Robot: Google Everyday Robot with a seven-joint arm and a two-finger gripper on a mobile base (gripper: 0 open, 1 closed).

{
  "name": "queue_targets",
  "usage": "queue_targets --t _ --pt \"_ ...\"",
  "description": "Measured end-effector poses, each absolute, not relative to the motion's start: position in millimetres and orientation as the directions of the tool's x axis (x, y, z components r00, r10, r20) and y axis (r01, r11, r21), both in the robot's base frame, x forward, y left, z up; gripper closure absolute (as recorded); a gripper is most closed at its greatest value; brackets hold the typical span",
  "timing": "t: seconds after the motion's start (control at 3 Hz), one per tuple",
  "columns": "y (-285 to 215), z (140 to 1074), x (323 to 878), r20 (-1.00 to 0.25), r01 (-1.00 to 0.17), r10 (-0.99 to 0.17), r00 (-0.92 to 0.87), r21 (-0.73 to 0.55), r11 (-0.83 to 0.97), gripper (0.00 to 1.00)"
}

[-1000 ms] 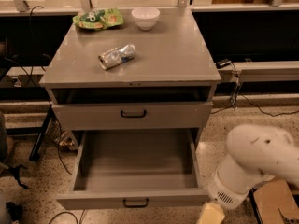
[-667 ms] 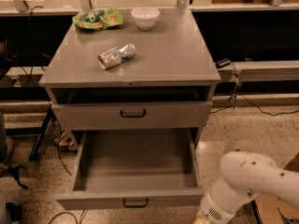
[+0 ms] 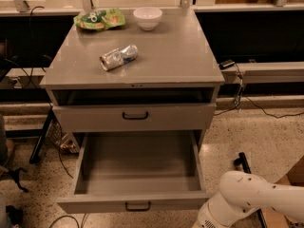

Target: Close middle drawer

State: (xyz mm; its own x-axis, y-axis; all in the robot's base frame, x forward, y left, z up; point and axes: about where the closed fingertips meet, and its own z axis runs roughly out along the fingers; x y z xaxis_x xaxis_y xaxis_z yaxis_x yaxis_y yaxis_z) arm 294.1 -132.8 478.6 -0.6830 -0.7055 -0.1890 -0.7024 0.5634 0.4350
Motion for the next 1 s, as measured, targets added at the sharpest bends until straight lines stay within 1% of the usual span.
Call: queue_targets --t 0.33,0.67,1.0 --pt "-131.9 476.8 294.8 -0.193 -0.706 -0.707 -0.68 0.432 0.561 1.0" --pt "-124.1 461.4 312.5 -0.251 -0.758 -0.728 -0.638 0.368 0.538 1.0" --pt "-106.7 442.3 352.3 -0.332 -0.82 -0.752 -0.569 0.291 0.492 1.0"
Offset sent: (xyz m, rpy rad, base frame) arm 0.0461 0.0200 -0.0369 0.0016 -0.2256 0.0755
